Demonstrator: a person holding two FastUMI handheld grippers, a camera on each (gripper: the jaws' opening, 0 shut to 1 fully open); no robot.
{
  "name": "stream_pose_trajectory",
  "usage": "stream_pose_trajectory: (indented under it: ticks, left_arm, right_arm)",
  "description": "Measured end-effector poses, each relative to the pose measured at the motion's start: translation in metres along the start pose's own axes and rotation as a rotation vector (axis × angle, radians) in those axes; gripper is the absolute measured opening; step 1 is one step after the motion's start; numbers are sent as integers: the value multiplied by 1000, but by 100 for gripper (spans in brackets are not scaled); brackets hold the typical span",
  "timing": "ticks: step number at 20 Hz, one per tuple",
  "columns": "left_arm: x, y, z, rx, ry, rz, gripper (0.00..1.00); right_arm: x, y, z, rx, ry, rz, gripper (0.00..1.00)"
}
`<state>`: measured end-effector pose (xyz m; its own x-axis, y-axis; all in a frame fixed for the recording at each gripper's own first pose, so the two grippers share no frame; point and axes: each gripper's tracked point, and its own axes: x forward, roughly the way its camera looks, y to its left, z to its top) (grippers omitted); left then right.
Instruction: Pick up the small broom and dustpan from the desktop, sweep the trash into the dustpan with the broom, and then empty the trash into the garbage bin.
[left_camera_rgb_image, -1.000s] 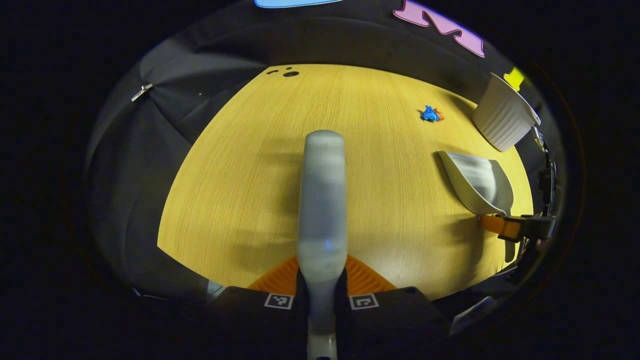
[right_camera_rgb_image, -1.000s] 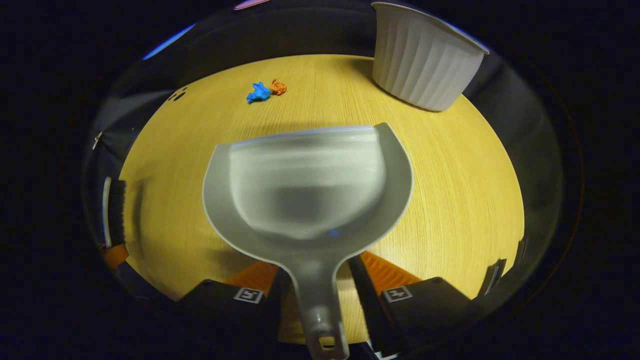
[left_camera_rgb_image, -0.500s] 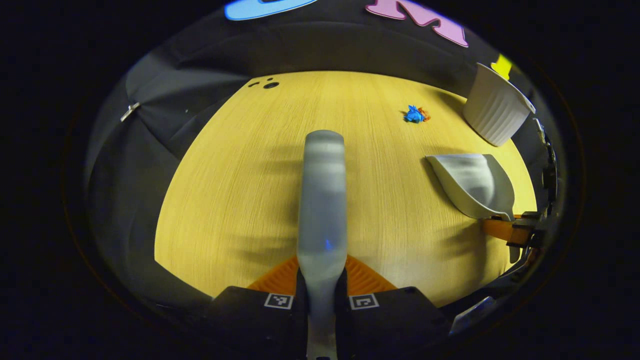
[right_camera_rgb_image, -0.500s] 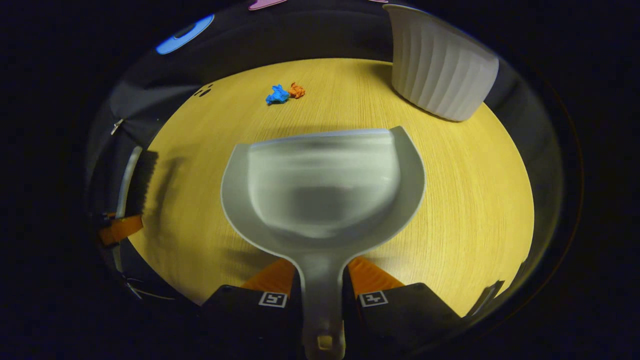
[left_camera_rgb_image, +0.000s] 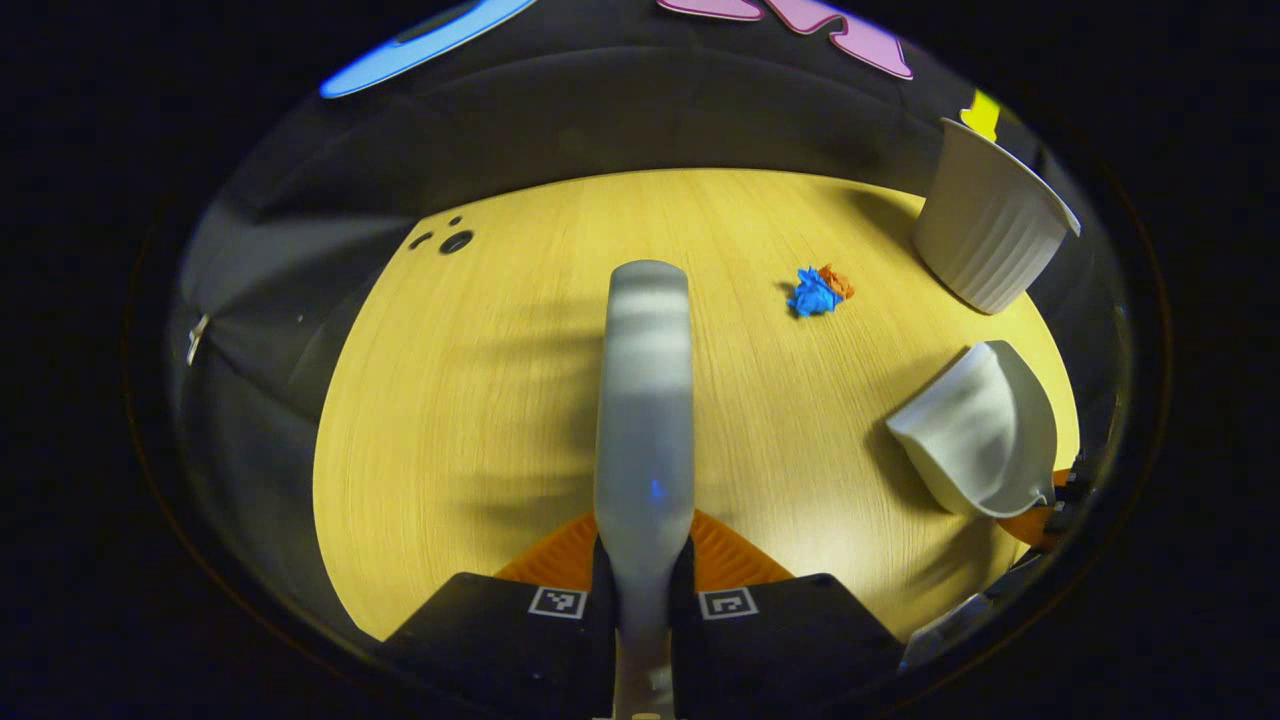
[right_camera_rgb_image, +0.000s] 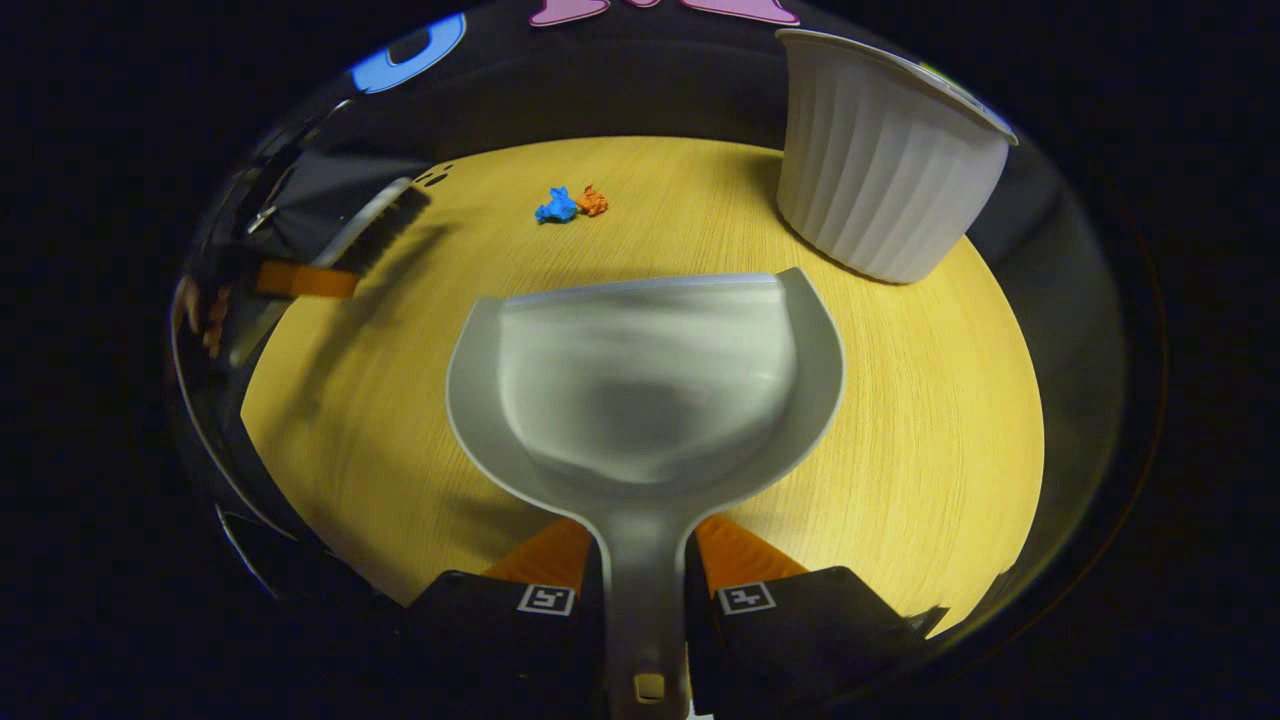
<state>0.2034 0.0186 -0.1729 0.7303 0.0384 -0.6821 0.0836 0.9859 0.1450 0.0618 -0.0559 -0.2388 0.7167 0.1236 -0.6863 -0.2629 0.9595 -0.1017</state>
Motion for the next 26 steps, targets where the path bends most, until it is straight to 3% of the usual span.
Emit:
stream_pose_trajectory:
  ticks: [7,8,10,13,14,16,17,21,26]
  left_arm:
    - [69,-25,100,412,-41,-17,27]
    - [75,-31,111,481,-55,-12,26]
    - [88,-49,123,598,-52,-35,26]
    - [95,-70,133,727,-28,-73,27]
    - [100,-77,136,754,-29,-86,27]
    - [101,-92,131,784,-21,-133,27]
    - [99,-101,125,801,-10,-168,27]
    - [85,-139,90,877,44,-288,27]
    - [58,-177,40,840,131,-423,25]
  right_arm:
    - [-2,-19,2,-82,12,15,37]
    - [-2,-21,2,-87,15,18,32]
    - [-2,-24,-1,-111,27,25,37]
    - [-2,-29,-9,-157,47,32,32]
    - [-1,-29,-10,-164,47,36,41]
    - [-2,-29,-12,-167,51,45,33]
    - [-1,-29,-10,-171,45,44,37]
    - [-3,-25,-8,-190,47,58,37]
    - [-2,-28,-14,-186,59,72,37]
